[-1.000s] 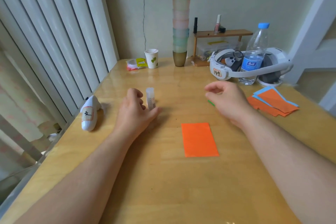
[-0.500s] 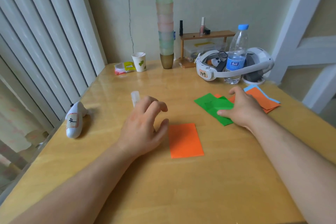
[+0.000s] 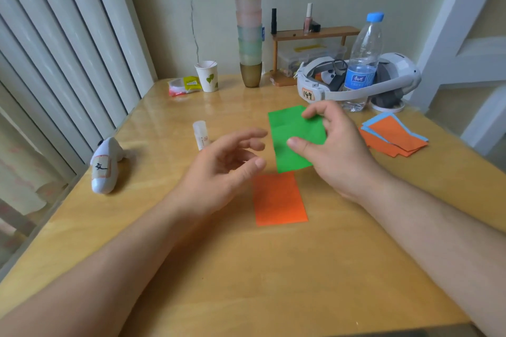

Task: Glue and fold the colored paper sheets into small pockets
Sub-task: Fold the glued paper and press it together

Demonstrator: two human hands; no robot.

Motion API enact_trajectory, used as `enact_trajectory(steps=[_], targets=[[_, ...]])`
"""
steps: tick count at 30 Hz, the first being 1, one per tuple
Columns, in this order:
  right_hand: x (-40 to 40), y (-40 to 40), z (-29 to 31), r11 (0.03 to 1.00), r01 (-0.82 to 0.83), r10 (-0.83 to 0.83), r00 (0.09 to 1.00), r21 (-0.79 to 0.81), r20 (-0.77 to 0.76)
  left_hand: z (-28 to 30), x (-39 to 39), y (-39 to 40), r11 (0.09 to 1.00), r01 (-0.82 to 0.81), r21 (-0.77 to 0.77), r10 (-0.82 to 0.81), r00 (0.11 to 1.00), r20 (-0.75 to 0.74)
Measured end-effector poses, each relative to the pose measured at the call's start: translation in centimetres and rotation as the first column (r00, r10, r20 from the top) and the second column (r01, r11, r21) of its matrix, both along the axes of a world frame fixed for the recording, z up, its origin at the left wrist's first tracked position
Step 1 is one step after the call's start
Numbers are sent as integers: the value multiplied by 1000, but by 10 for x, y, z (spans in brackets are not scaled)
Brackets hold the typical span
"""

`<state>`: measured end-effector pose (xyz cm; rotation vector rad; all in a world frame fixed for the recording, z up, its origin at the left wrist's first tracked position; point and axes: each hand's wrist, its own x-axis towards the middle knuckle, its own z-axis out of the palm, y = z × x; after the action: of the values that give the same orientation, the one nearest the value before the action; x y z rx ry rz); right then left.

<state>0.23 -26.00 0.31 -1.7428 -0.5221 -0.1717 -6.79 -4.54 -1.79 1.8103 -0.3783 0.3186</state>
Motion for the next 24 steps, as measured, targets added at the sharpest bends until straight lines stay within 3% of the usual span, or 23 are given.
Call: enact_trajectory(steps=[2,4,7,12,14,17,21,24], targets=[[-7,2,-4,997,-51,52,999,-51,12,2,-3,-5,989,98,-110,-106,991,-78],[-14,0,-7,995,-74,75,997,-71,14,1,-3,-9,989,77,-129,-93,988,-120],[-19,-2,-9,982,-187,189,975,26,-120,0,-2,-11,985,45,-168,-78,978,-195],[-17,-1,-14,941,-292,324,924,171,-202,-4,2,-13,972,52,-228,-121,947,-298],[-15,1,-14,920,-279,352,899,276,-262,-6,5,-11,1000,-17,-24,13,990,-140],[-11,-2,-8,845,-334,484,810,418,-332,-8,9,-7,951,-160,263,120,980,162],[2,-17,-4,806,-533,591,744,256,-313,-1,6,-6,904,-281,323,198,943,267],[10,-26,-5,825,-535,565,772,183,-292,-2,10,-3,928,-236,287,167,955,245]])
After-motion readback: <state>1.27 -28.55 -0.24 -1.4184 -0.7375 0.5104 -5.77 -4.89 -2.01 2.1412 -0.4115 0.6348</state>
